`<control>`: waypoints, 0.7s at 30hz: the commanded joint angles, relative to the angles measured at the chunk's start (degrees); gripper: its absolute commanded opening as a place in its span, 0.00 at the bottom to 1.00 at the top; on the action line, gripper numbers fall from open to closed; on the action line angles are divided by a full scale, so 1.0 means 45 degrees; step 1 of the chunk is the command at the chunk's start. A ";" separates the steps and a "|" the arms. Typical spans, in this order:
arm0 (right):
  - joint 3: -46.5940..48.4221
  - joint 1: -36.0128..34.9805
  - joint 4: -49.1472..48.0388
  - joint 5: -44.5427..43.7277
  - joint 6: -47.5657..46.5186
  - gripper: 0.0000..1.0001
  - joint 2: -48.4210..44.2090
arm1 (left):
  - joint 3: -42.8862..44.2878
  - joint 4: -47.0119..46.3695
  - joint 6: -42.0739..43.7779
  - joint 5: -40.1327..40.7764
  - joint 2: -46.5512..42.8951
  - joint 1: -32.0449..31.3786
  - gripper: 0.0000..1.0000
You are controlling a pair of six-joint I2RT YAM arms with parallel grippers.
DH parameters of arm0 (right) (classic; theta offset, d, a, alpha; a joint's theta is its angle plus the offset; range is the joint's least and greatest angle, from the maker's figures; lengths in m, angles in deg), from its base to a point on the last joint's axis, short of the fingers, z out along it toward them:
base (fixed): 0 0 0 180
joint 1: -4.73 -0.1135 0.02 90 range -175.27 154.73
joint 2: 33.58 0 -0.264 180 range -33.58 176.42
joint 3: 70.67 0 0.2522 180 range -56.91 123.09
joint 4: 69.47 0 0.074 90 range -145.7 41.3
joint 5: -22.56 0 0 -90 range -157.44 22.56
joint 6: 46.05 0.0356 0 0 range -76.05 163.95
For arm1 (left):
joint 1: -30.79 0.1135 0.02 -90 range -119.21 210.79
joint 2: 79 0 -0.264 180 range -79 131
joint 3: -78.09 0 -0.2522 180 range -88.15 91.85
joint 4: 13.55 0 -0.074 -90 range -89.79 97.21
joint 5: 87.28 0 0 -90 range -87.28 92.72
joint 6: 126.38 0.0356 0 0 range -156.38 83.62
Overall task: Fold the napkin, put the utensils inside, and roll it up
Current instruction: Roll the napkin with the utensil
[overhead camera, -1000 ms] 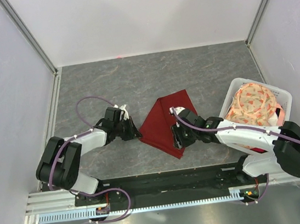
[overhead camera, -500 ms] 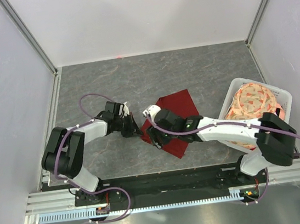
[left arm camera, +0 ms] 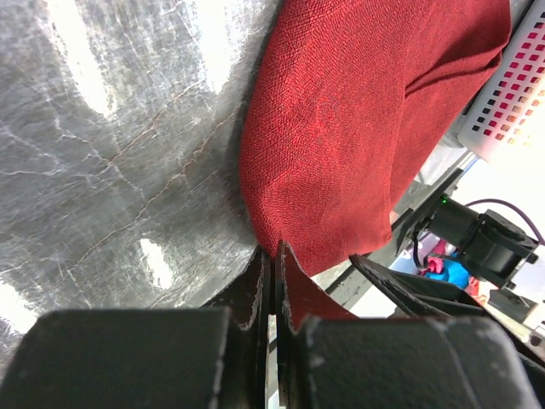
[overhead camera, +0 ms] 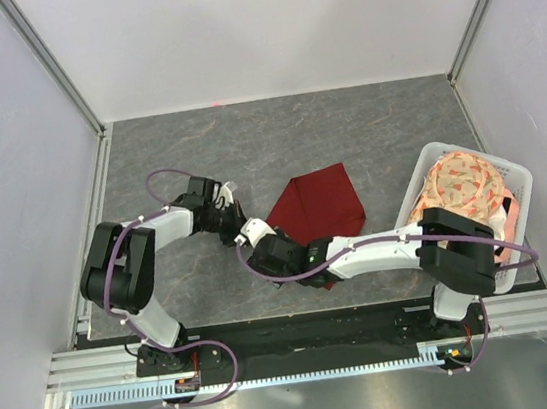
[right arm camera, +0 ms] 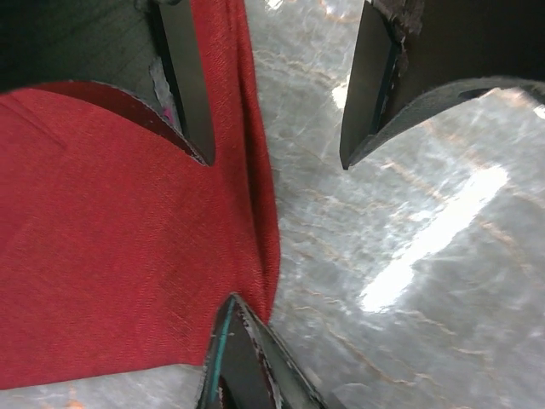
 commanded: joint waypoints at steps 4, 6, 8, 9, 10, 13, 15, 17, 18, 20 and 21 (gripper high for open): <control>0.0612 -0.0659 -0.0719 -0.3571 -0.0108 0.66 0.1068 | 0.0640 0.0571 0.0464 -0.0791 0.0219 0.0240 0.02; 0.0709 -0.0796 -0.0777 -0.3885 -0.0263 0.65 0.1439 | 0.0640 0.0610 0.0542 -0.0849 0.0258 0.0279 0.02; 0.0729 -0.0894 -0.0875 -0.4470 -0.0381 0.64 0.1790 | 0.0659 0.0688 0.0582 -0.0888 0.0278 0.0338 0.02; 0.0748 -0.0953 -0.0894 -0.4859 -0.0401 0.62 0.1888 | 0.0679 0.0669 0.0601 -0.0927 0.0278 0.0357 0.02; 0.0749 -0.0973 -0.0894 -0.5017 -0.0440 0.61 0.2121 | 0.0679 0.0688 0.0601 -0.0947 0.0297 0.0377 0.02; 0.0768 -0.0973 -0.0836 -0.5835 -0.0421 0.53 0.2512 | 0.0698 0.0689 0.0621 -0.0986 0.0356 0.0377 0.02; 0.0768 -0.0973 -0.0758 -0.6072 -0.0421 0.48 0.2689 | 0.0718 0.0669 0.0640 -0.1025 0.0395 0.0416 0.02; 0.0710 -0.0973 -0.0718 -0.6190 -0.0440 0.42 0.2768 | 0.0737 0.0688 0.0640 -0.1064 0.0415 0.0455 0.02; 0.0671 -0.0992 -0.0699 -0.6171 -0.0459 0.40 0.2787 | 0.0737 0.0689 0.0621 -0.1064 0.0434 0.0455 0.02; 0.0554 -0.0993 -0.0757 -0.5958 -0.0538 0.35 0.2788 | 0.0776 0.0669 0.0640 -0.1064 0.0453 0.0474 0.02; 0.0495 -0.0992 -0.0893 -0.5840 -0.0596 0.33 0.2730 | 0.0776 0.0688 0.0679 -0.1064 0.0454 0.0474 0.02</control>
